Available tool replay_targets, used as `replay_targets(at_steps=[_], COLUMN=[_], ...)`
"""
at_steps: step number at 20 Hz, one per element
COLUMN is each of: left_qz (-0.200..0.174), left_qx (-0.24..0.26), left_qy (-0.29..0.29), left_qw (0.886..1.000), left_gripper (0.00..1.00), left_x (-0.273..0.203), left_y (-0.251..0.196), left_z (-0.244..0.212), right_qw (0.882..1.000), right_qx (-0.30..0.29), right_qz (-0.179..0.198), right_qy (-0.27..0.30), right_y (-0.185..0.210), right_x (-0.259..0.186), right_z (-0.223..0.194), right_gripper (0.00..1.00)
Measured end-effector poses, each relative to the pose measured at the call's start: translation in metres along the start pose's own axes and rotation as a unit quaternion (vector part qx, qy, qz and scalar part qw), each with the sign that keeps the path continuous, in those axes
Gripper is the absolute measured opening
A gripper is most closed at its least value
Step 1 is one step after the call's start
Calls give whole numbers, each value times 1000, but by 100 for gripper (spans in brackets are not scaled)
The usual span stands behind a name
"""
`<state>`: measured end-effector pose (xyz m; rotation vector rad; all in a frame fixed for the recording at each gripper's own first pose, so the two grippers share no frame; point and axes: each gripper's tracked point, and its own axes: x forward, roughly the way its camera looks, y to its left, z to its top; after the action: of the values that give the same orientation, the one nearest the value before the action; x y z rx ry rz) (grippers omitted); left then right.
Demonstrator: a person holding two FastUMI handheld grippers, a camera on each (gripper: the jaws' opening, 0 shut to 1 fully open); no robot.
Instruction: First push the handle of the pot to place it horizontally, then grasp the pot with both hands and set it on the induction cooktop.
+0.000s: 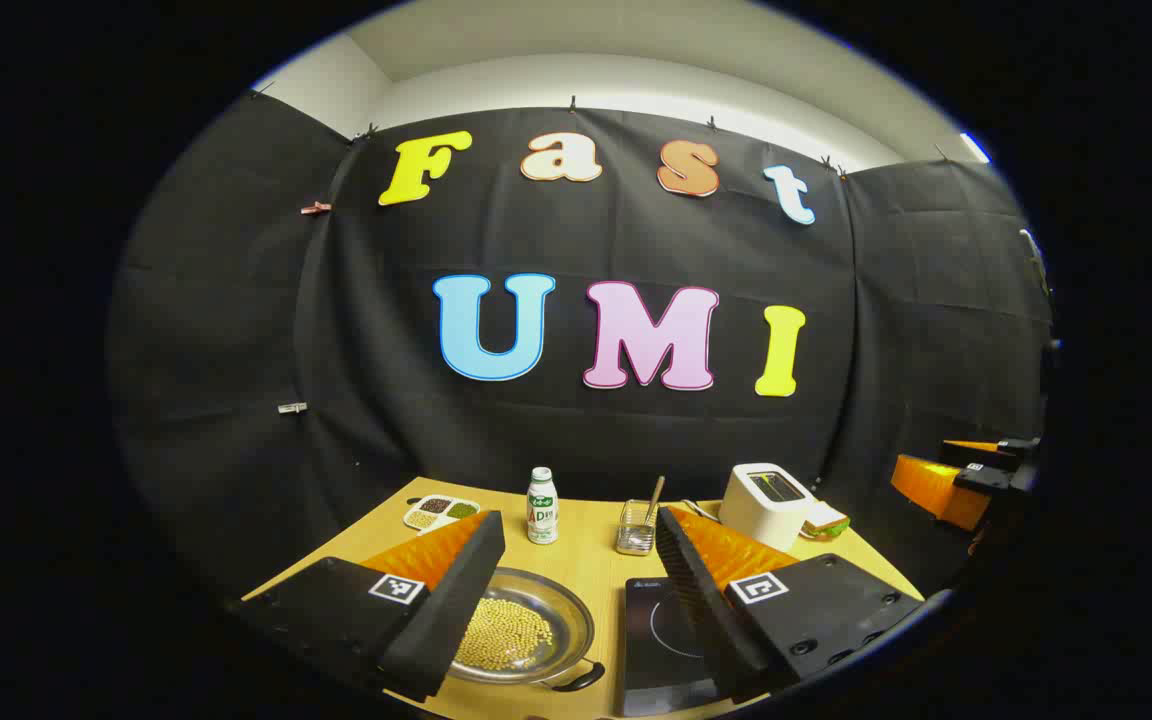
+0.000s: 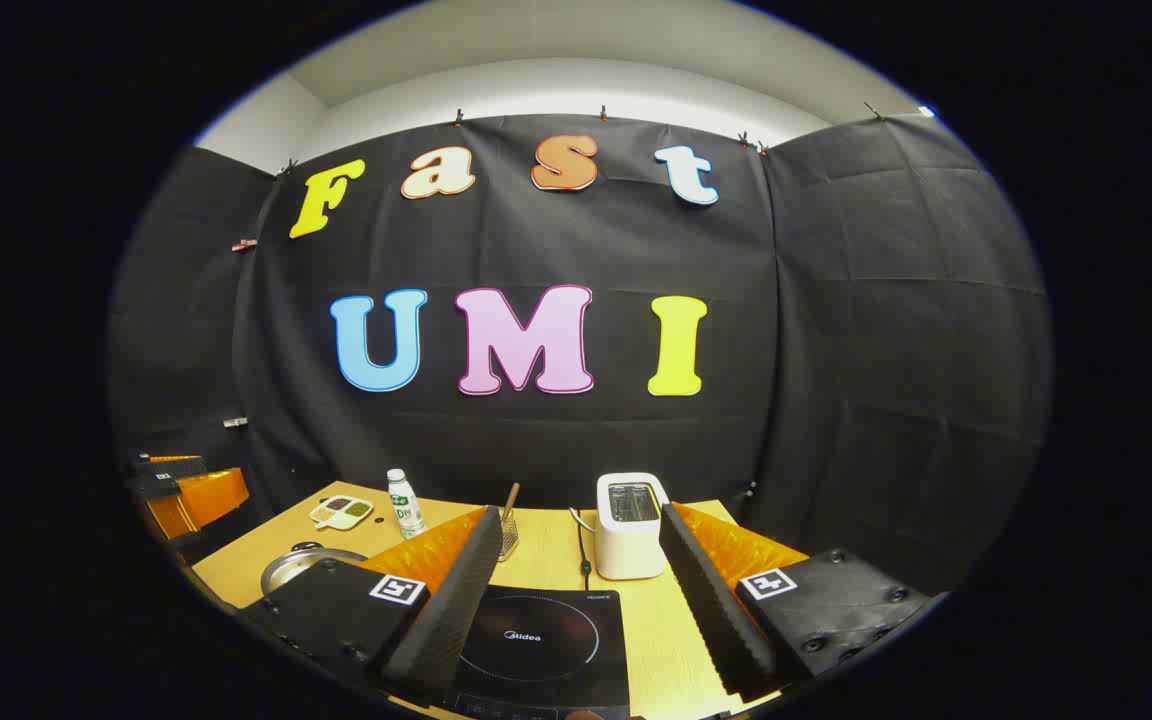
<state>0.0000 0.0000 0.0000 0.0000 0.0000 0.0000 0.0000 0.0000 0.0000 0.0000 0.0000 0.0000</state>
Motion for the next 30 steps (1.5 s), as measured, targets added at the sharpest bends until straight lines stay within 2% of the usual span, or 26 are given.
replay_targets(at_steps=[5, 16, 25, 30], left_qz=[-19, -36, -40, -54], left_qx=[-7, 2, -5, -1], left_qy=[5, 14, 19, 61], left_qw=[1000, 999, 999, 997], left_gripper=[95, 95, 95, 95], left_x=[9, 10, 7, 3], left_y=[8, 38, 88, 108], left_z=[0, -18, -34, -69], right_qw=[999, 998, 999, 998], right_qx=[8, -2, -21, -30], right_qz=[-37, -57, -50, -42], right_qy=[-9, -1, 1, 18], right_y=[-6, 14, 53, 71], right_x=[-1, -12, -24, -33], right_z=[4, 1, 9, -4], right_gripper=[98, 98, 98, 98])
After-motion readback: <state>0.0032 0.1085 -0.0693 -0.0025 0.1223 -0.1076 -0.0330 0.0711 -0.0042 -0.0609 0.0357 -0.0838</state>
